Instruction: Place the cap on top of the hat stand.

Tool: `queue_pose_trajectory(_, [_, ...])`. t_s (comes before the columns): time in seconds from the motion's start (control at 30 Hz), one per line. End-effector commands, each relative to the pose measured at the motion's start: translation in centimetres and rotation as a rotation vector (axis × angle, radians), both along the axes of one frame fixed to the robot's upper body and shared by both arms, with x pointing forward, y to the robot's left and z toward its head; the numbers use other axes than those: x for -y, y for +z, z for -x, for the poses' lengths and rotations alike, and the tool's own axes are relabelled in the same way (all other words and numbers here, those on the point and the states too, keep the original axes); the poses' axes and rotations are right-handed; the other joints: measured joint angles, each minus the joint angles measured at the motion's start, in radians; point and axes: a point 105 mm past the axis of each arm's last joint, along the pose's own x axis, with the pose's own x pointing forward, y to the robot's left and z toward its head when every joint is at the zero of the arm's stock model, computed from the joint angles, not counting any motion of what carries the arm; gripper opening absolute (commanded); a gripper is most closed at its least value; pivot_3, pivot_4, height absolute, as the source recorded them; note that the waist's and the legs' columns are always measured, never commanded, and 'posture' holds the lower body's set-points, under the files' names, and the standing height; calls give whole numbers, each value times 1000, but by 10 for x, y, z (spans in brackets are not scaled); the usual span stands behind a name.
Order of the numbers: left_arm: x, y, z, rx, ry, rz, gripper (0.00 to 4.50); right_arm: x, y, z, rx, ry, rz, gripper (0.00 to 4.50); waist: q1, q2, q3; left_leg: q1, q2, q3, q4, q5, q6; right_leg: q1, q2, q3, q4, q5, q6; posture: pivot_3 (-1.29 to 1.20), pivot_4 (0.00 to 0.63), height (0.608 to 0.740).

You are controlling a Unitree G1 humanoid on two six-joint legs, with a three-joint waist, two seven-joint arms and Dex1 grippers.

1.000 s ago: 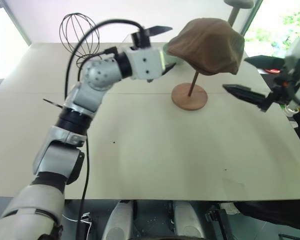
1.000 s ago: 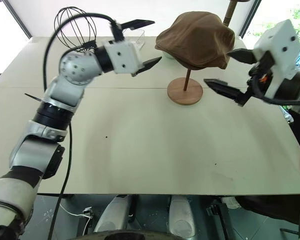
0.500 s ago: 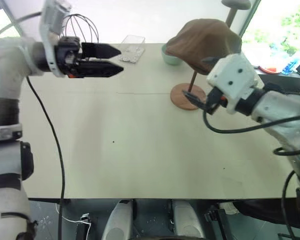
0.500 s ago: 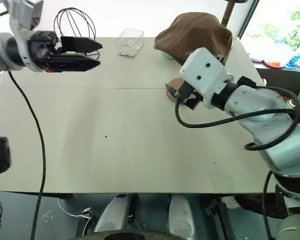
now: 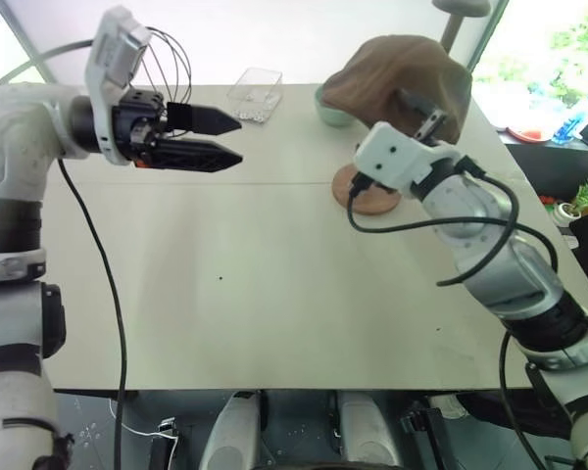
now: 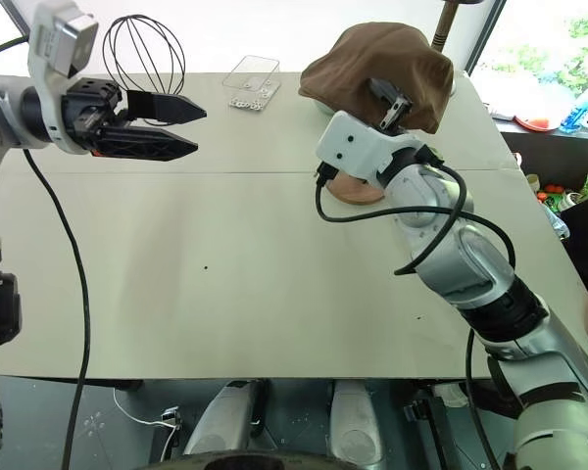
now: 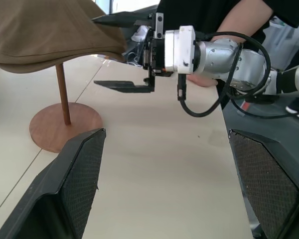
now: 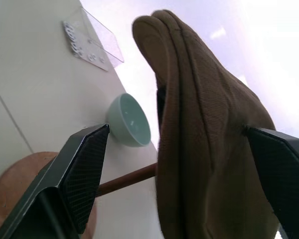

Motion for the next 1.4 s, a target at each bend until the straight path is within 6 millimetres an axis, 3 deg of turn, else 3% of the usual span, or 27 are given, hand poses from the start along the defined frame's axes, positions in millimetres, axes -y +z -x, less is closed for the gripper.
queue_pose_trajectory(0.03, [1, 17, 4, 72, 5, 25, 4123, -4, 23, 1, 134, -17, 34, 4500, 0, 0, 0, 0, 0, 0, 0, 0, 0, -1, 0, 0, 1, 0, 0, 0, 150, 740])
queue_pose_trajectory(0.07, [1, 17, 4, 74, 7, 26, 4123, -4, 23, 0, 138, -19, 37, 4500, 0, 0, 0, 0, 0, 0, 0, 0, 0, -1, 0, 0, 1, 0, 0, 0, 150, 740])
queue_pose_trajectory(0.1, [1, 17, 4, 77, 9, 24, 4189, -5, 23, 0, 139, -17, 34, 3964, 0, 0, 0, 0, 0, 0, 0, 0, 0, -1, 0, 0, 1, 0, 0, 0, 150, 740])
queue_pose_trajectory(0.13, [2, 17, 3, 80, 10, 23, 4189, -7, 22, 1, 140, -12, 31, 3710, -1, 0, 0, 0, 0, 0, 0, 0, 0, -1, 0, 0, 1, 0, 0, 0, 150, 740])
queue_pose_trajectory(0.37, [3, 19, -1, 95, 32, 26, 4189, -13, 25, 6, 174, 4, 22, 128, -9, 0, 0, 0, 0, 0, 0, 0, 0, -1, 0, 1, 2, 0, 0, 0, 150, 740])
queue_pose_trajectory(0.57, [2, 19, 0, 100, 41, 27, 4189, -3, 39, 12, 216, 26, 33, 55, -16, 0, 0, 0, 0, 0, 0, 0, 0, -1, 0, 1, 1, 0, 0, 0, 150, 740])
queue_pose_trajectory(0.77, [1, 19, -1, 99, 56, 35, 4189, 0, 68, 32, 286, 270, 14, 55, -20, 0, 0, 0, 0, 1, -1, 0, 0, -1, 0, 1, 1, 0, 0, 0, 150, 740])
queue_pose_trajectory(0.97, [-3, 24, -1, 80, 76, 62, 4189, 8, 81, 32, 281, 511, 94, 55, -24, 0, 0, 3, 0, 4, -2, 0, 0, 0, 0, 5, 1, 0, 0, 0, 150, 740])
queue_pose_trajectory(1.4, [-24, 54, 7, 108, 152, 138, 4189, 44, 42, 21, 227, 649, 286, 55, -26, -2, 1, 13, 1, 18, -5, 0, 0, 1, 0, 17, 1, 0, 0, 0, 150, 740])
